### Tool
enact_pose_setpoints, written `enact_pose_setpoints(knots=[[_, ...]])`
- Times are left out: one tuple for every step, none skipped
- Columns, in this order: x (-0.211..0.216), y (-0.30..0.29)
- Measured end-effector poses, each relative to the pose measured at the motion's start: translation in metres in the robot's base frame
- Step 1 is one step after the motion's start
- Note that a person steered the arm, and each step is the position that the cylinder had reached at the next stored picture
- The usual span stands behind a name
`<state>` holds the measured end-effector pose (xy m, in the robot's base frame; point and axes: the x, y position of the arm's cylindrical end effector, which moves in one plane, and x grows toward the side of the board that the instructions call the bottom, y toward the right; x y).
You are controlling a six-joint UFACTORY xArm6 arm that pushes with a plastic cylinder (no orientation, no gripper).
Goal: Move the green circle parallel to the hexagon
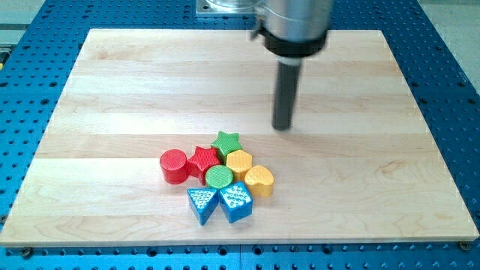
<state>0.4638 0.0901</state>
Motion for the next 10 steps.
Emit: enact_pose_setpoints(knots=[[0.089, 0.025], [0.153, 0.024], [0.155, 0.008], [0.155, -0.040], [0.155, -0.089], [0.151, -0.130], [0.132, -0.145], [0.100, -0.145], [0.097, -0.129], [0.073, -0.098]])
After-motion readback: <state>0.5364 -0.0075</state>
